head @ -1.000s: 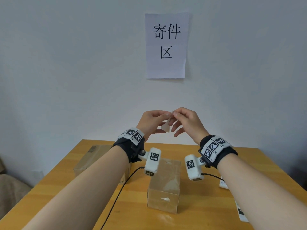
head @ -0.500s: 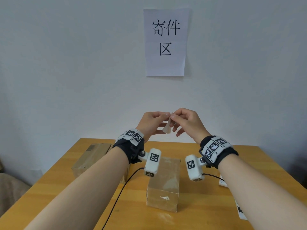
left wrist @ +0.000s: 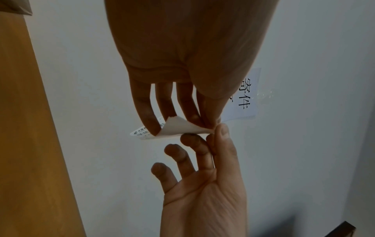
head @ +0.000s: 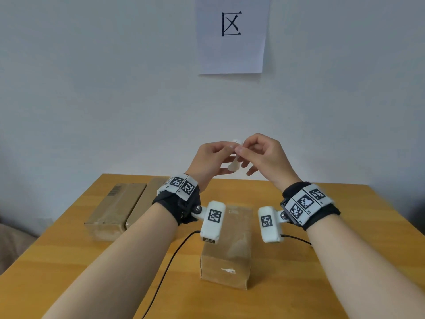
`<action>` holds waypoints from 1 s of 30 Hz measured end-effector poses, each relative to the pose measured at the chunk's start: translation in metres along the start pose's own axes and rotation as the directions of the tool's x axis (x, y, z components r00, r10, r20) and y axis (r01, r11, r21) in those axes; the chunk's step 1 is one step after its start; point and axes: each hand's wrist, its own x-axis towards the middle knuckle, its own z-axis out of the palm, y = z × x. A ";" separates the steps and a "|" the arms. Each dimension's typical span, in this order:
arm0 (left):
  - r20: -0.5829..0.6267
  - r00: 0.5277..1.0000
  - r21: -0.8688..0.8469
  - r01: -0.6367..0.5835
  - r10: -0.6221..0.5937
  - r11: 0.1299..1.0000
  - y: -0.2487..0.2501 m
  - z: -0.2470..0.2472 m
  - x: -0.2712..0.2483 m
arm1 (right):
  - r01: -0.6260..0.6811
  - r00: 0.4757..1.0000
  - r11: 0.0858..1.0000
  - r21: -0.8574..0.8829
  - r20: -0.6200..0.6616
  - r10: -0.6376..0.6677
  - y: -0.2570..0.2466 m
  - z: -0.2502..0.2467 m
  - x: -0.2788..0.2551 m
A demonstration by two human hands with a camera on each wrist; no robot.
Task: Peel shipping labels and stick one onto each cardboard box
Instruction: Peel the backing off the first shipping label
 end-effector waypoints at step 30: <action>0.021 0.987 -0.014 -0.160 0.160 0.987 -0.089 0.009 0.012 | 0.037 0.999 0.985 0.170 -0.023 -0.034 0.097 0.012 -0.007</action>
